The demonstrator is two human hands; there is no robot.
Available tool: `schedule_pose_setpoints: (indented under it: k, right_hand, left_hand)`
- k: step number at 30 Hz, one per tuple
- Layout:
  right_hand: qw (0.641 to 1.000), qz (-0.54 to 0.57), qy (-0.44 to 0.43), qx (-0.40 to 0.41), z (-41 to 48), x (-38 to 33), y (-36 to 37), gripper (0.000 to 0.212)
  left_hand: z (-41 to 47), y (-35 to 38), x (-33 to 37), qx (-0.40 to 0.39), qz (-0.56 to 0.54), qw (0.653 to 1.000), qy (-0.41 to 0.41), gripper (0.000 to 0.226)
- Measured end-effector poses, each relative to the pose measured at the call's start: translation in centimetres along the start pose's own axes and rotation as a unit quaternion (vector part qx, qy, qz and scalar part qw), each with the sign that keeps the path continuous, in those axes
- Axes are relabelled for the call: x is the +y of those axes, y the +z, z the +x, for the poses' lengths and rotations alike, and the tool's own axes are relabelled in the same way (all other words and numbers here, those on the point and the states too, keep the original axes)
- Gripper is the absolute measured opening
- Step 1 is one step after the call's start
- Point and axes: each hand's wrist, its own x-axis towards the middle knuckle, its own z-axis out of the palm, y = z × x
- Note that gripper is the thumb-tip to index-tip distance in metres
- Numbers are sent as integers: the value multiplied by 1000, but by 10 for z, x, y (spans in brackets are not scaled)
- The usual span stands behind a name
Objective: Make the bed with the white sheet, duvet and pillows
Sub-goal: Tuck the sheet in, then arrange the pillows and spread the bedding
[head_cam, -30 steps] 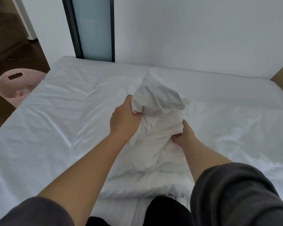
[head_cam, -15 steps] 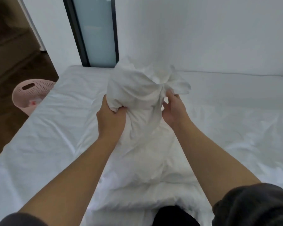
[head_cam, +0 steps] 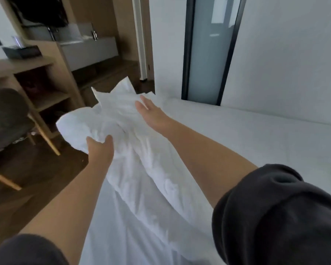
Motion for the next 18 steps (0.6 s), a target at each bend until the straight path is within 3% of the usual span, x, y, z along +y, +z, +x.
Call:
schedule_pose_setpoints:
  k: [5, 12, 15, 18]
  right_hand:
    - [984, -173, 13, -31, -10, 53, 25, 59]
    - [955, -273, 89, -78, -33, 120, 29, 60]
    - [941, -301, 114, -105, -31, 149, 40, 61]
    - [929, -319, 124, -139, -25, 169, 56, 61]
  left_hand:
    - [3, 17, -37, -52, 66, 996, -26, 68]
    - [9, 58, -86, -149, 191, 970, 22, 62]
    - [15, 70, -105, -130, 165, 977, -22, 56]
    - [27, 74, -115, -40, 26, 990, -136, 68]
